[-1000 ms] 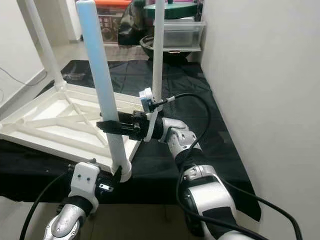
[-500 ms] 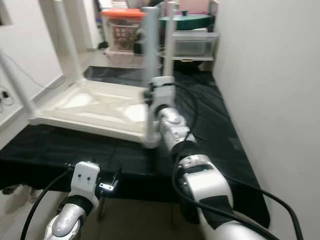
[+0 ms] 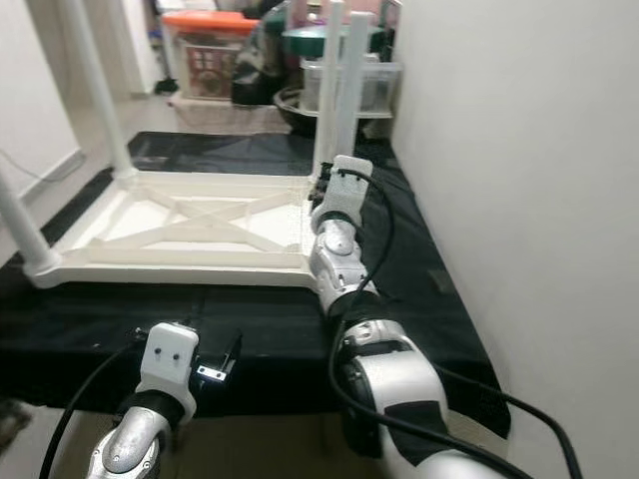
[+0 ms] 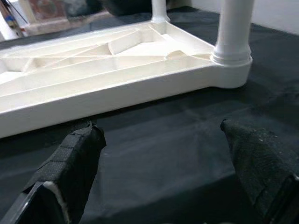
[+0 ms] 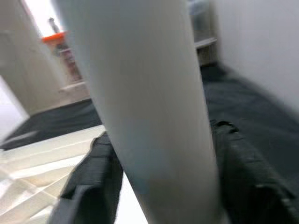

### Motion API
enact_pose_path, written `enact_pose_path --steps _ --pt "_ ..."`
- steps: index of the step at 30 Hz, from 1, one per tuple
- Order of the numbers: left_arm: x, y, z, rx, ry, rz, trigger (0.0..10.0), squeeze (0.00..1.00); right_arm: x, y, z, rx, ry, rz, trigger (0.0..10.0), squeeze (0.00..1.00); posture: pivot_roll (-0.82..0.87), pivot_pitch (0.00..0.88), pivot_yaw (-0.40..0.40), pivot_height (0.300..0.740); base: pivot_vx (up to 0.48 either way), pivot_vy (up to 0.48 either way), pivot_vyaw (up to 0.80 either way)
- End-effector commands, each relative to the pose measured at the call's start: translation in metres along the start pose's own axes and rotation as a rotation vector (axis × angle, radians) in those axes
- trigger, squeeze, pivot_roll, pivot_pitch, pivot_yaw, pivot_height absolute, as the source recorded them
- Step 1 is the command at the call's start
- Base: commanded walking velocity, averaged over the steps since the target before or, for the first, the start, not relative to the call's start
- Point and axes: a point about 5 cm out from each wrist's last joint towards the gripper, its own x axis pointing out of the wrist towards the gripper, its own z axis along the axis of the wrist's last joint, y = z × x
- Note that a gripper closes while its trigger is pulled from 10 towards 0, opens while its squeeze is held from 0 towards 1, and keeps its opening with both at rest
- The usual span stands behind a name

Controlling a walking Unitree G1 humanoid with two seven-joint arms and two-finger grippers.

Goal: Building children table

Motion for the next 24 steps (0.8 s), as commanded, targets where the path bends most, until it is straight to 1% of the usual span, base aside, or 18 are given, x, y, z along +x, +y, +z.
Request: enact_pose_path --steps 1,2,3,4,6,7,8,9,10,13,14,15,17,19,20,21,22,24 --pt "-0.002 0.0 -0.004 0.002 0.018 0.005 10.0 0.0 -0.001 0.015 0.0 0.06 -0.001 0.126 10.0 0.95 0.0 0.0 -0.014 0.734 0.0 0.0 0.0" --pt "-0.002 0.0 -0.004 0.002 0.018 0.005 10.0 0.0 0.0 0.023 0.006 0.112 -0.007 0.249 10.0 0.0 0.0 0.0 -0.014 0.734 0.0 0.0 0.0" --pt "-0.002 0.0 -0.004 0.002 0.018 0.005 10.0 0.0 0.0 0.023 0.006 0.112 -0.007 0.249 10.0 0.0 0.0 0.0 -0.014 0.734 0.0 0.0 0.0" --pt "-0.002 0.0 -0.004 0.002 0.018 0.004 10.0 0.0 0.0 0.027 0.01 0.144 -0.01 0.325 10.0 0.0 0.0 0.0 -0.014 0.734 0.0 0.0 0.0" --pt "-0.001 0.0 -0.005 0.003 0.017 0.003 10.0 0.0 -0.008 0.034 0.013 0.301 0.077 0.745 10.0 0.0 -0.01 0.0 -0.011 0.734 0.0 0.0 0.0" --pt "-0.001 0.0 -0.005 0.003 0.017 0.003 10.0 0.0 -0.008 0.034 0.013 0.301 0.077 0.745 10.0 0.0 -0.01 0.0 -0.011 0.734 0.0 0.0 0.0" --pt "-0.001 0.001 -0.005 0.003 0.017 0.002 10.0 0.0 -0.019 0.032 0.018 0.348 0.095 1.014 10.0 0.0 -0.01 0.0 -0.01 0.734 0.0 0.0 0.0" --pt "-0.001 0.001 -0.005 0.003 0.017 0.002 10.0 0.0 -0.019 0.032 0.018 0.348 0.095 1.014 10.0 0.0 -0.01 0.0 -0.01 0.734 0.0 0.0 0.0" --pt "-0.001 0.001 -0.005 0.004 0.015 0.002 10.0 0.0 -0.026 0.029 0.019 0.33 0.11 1.144 10.0 0.0 -0.01 0.0 -0.01 0.734 0.0 0.0 0.0" --pt "-0.001 0.001 -0.004 0.004 0.015 0.002 10.0 0.0 -0.031 0.028 0.02 0.322 0.125 1.228 10.0 0.0 -0.01 0.0 -0.01 0.734 0.0 0.0 0.0" --pt "-0.001 0.001 -0.005 0.005 0.015 0.001 10.0 0.0 -0.035 0.026 0.021 0.335 0.147 1.322 10.0 0.0 0.0 0.0 -0.01 0.734 0.0 0.0 0.0" --pt "-0.001 0.001 -0.005 0.005 0.015 0.001 10.0 0.0 -0.035 0.026 0.021 0.335 0.147 1.322 10.0 0.0 0.0 0.0 -0.01 0.734 0.0 0.0 0.0" --pt "-0.001 0.001 -0.005 0.007 0.019 0.001 10.0 0.0 -0.041 0.027 0.023 0.336 0.158 1.462 10.0 0.0 0.0 0.0 -0.01 0.734 0.0 0.0 0.0" --pt "-0.001 0.001 -0.006 0.006 0.02 0.001 10.0 0.0 -0.043 0.029 0.021 0.31 0.175 1.505 10.0 0.0 0.0 0.0 -0.011 0.734 0.0 0.0 0.0" --pt "-0.002 0.001 -0.006 0.006 0.02 0.001 10.0 0.0 -0.045 0.03 0.016 0.267 0.198 1.521 6.4 0.0 0.0 0.0 -0.01 0.734 0.0 0.0 0.0" --pt "-0.002 0.001 -0.006 0.006 0.02 0.001 10.0 0.0 -0.045 0.03 0.016 0.267 0.198 1.521 6.4 0.0 0.0 0.0 -0.01 0.734 0.0 0.0 0.0" --pt "-0.002 0.0 -0.006 0.006 0.022 0.0 10.0 0.0 -0.048 0.033 0.005 0.202 0.251 1.538 0.0 0.0 0.0 0.0 -0.01 0.734 0.0 0.0 0.0" --pt "-0.002 0.0 -0.007 0.006 0.022 0.0 10.0 0.0 -0.049 0.033 -0.002 0.161 0.284 1.519 0.0 0.0 0.0 0.0 -0.01 0.734 0.0 0.0 0.0"
